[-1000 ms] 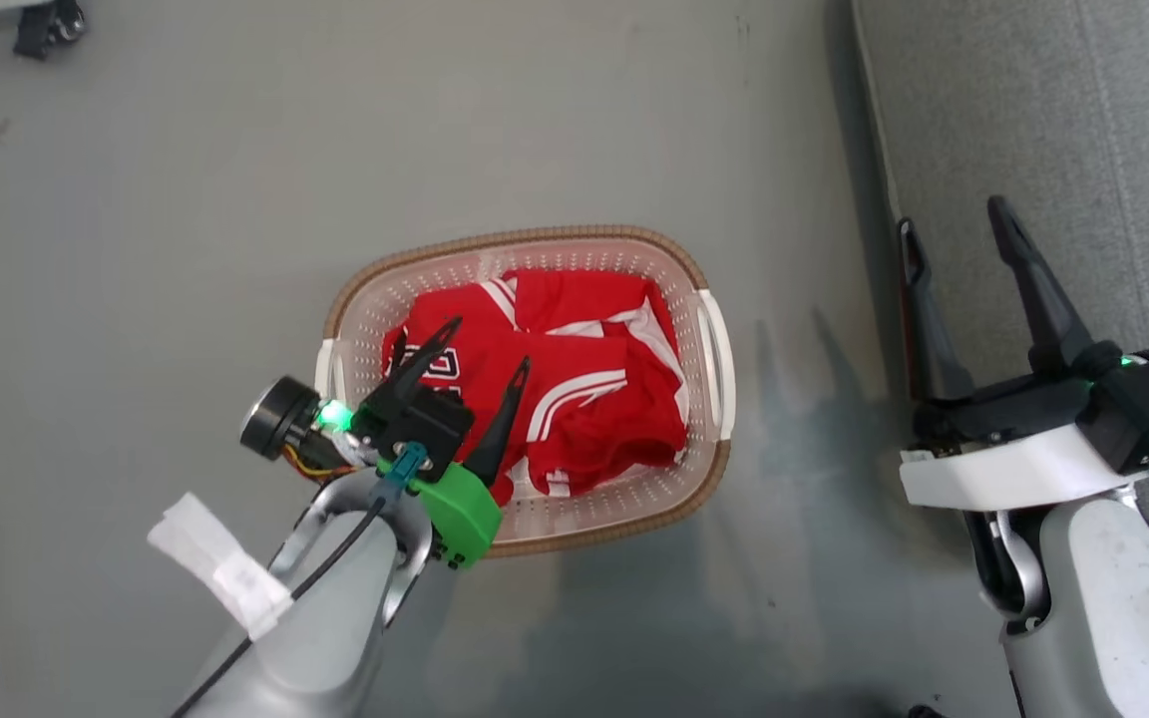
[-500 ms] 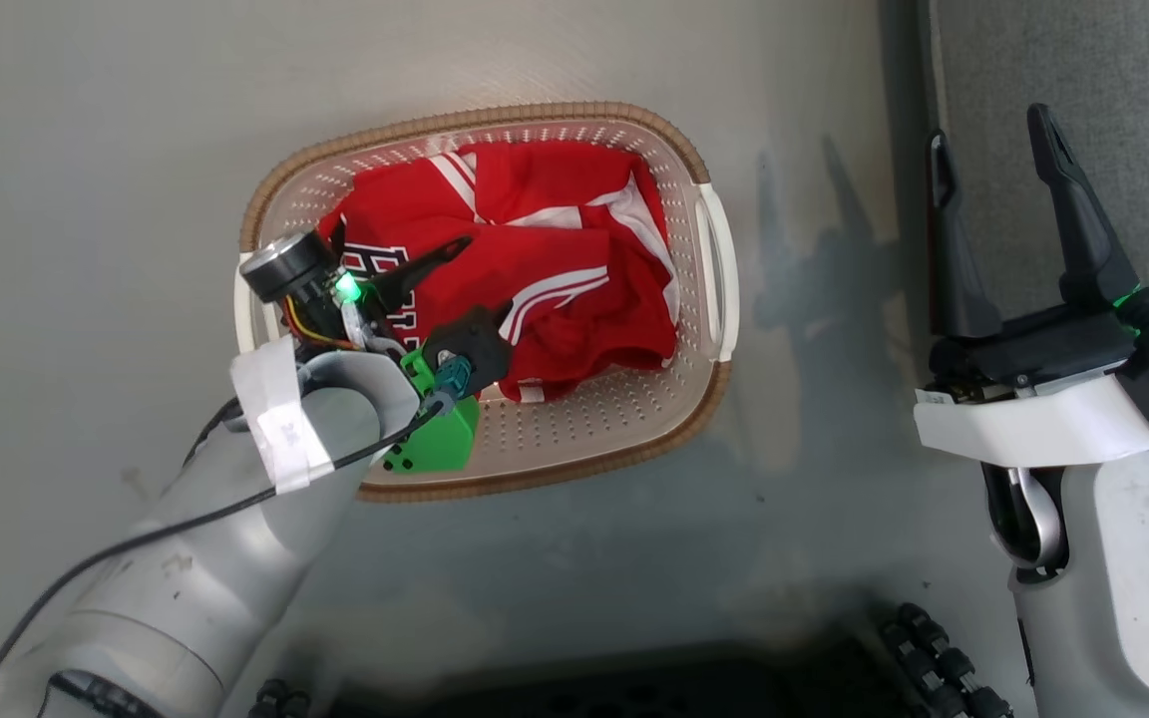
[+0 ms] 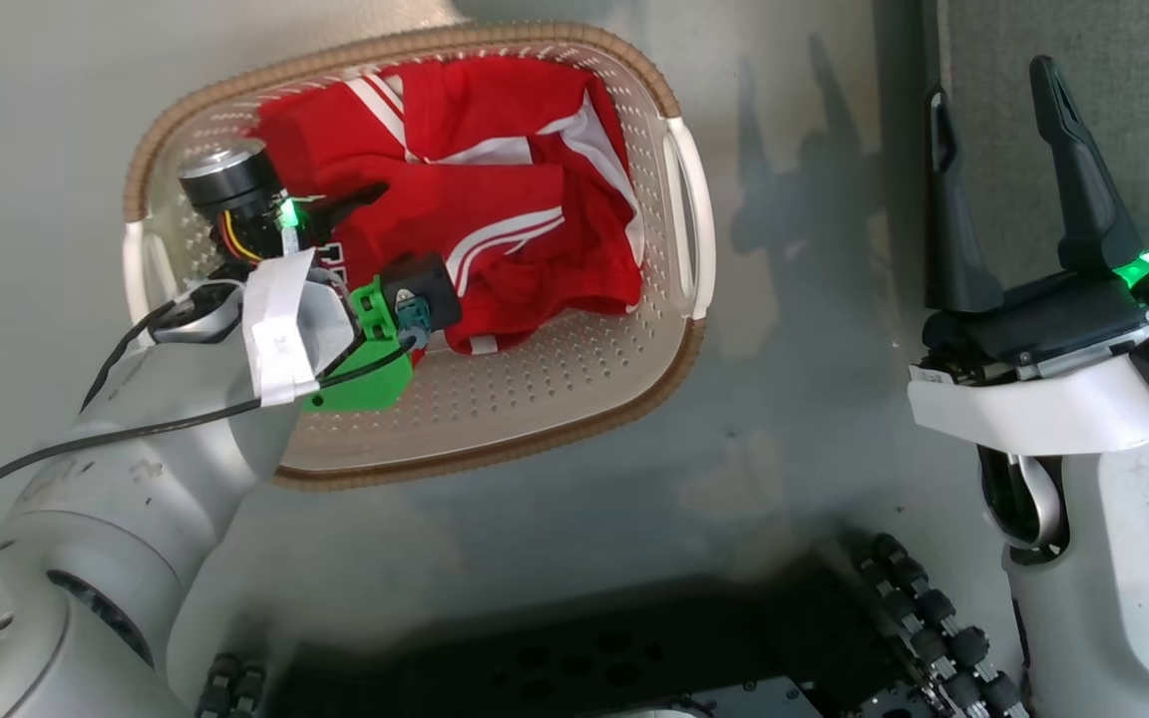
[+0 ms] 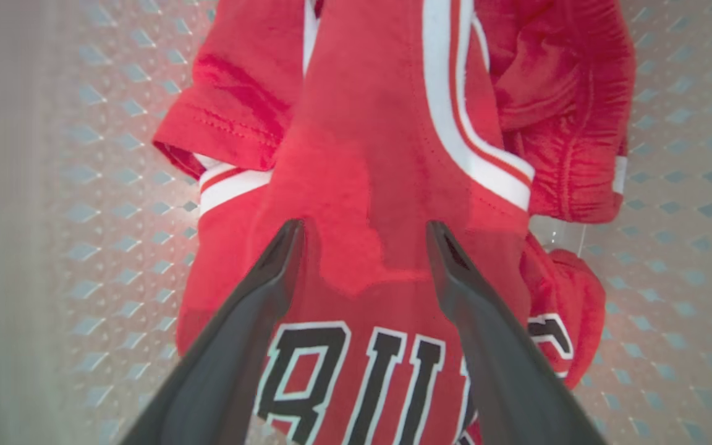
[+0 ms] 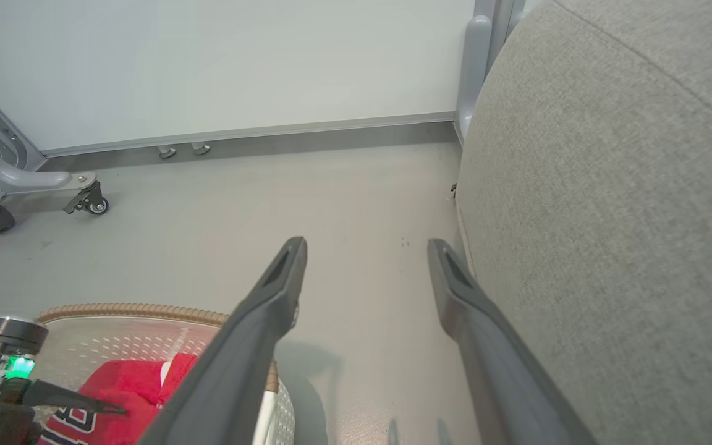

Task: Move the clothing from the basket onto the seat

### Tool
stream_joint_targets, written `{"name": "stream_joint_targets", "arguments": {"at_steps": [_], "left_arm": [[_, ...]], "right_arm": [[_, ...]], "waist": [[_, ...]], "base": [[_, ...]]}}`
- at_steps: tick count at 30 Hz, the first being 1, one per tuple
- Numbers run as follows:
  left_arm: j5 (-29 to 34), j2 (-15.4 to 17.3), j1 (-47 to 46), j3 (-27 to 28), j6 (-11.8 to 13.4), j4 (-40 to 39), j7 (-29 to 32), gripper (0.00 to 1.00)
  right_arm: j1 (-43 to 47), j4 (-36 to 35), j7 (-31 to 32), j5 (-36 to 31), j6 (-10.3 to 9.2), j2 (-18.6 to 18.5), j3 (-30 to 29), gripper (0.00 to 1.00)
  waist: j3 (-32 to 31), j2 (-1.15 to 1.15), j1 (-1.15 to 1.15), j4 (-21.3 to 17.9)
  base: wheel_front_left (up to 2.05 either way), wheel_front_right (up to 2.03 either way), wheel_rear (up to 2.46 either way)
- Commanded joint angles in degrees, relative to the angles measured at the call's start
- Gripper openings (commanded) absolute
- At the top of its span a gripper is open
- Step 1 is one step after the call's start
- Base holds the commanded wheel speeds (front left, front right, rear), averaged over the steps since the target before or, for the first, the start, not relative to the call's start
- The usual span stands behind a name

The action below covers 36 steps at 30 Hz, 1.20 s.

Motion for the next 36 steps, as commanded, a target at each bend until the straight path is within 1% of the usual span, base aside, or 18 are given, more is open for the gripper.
{"name": "stream_joint_targets", "arguments": {"at_steps": [1,7,11,16,24,29,30,31,32,33,34,36], "left_arm": [[-1.0,-0.2,-1.1,-1.1,-0.1,0.6,0.4,1.0],[-4.6,0.4,-2.3,-4.1,-0.1,2.3,2.5,1.0],[-5.1,0.5,-2.4,-5.0,-0.1,2.7,3.8,1.0],[-1.9,0.6,-1.6,-5.3,-0.1,3.1,6.6,1.0],[-0.2,-0.2,0.8,-5.4,-0.1,3.4,9.8,1.0],[1.6,0.6,1.8,-5.4,-0.1,3.6,14.1,1.0],[1.7,0.8,1.7,-5.4,-0.1,3.6,15.1,0.76],[2.0,0.9,1.6,-5.4,-0.1,3.6,15.6,0.49],[2.3,1.2,1.3,-5.4,-0.1,3.6,16.3,0.25],[2.6,1.3,1.2,-5.4,-0.1,3.6,16.7,0.05],[2.7,1.5,1.0,-5.4,-0.1,3.6,17.2,0.0],[2.3,1.9,1.2,-5.4,-0.1,3.6,19.2,0.0]], "right_arm": [[-0.8,-0.3,-0.3,0.5,0.0,-0.2,0.2,1.0],[-1.6,-1.2,-0.3,1.7,-0.01,-0.2,1.1,1.0],[-2.1,-1.8,-0.3,1.7,-0.01,-0.2,1.2,1.0],[-2.3,-2.4,-0.3,1.8,-0.01,-0.2,1.8,1.0],[-1.3,-3.0,-0.3,0.9,-0.01,-0.2,2.0,1.0],[-0.9,-3.1,-0.3,0.8,-0.01,-0.2,2.1,1.0],[-0.9,-3.1,-0.3,0.8,-0.01,-0.2,2.1,1.0],[-0.8,-3.1,-0.3,0.8,-0.01,-0.2,2.1,1.0],[-0.8,-3.1,-0.3,0.8,-0.01,-0.2,2.1,1.0],[-0.8,-3.1,-0.3,0.8,-0.01,-0.2,2.1,1.0],[-0.8,-3.0,-0.3,0.8,-0.01,-0.2,2.1,1.0],[-0.8,-2.9,-0.3,0.9,-0.01,-0.2,2.0,1.0]], "waist": [[2.0,0.61,-0.01,-1.3],[4.4,0.61,-0.01,-2.0],[5.6,0.61,-0.01,-2.2],[6.8,0.61,-0.01,-2.3],[7.6,0.61,-0.01,-1.6],[7.8,0.61,-0.01,-1.4],[7.8,0.61,-0.01,-1.4],[7.8,0.61,-0.01,-1.3],[7.9,0.61,-0.01,-1.3],[7.9,0.61,-0.01,-1.4],[7.9,0.61,-0.01,-1.4],[7.9,0.61,-0.01,-1.4]], "base": [[0.0,0.0,0.0],[0.0,0.0,0.0],[0.0,0.0,0.0],[0.0,0.0,0.0],[0.0,0.0,0.0],[0.0,0.0,0.0],[0.0,0.0,0.0],[0.0,0.0,0.0],[0.0,0.0,0.0],[0.0,0.0,0.0],[0.0,0.0,0.0],[0.0,0.0,0.0]]}}
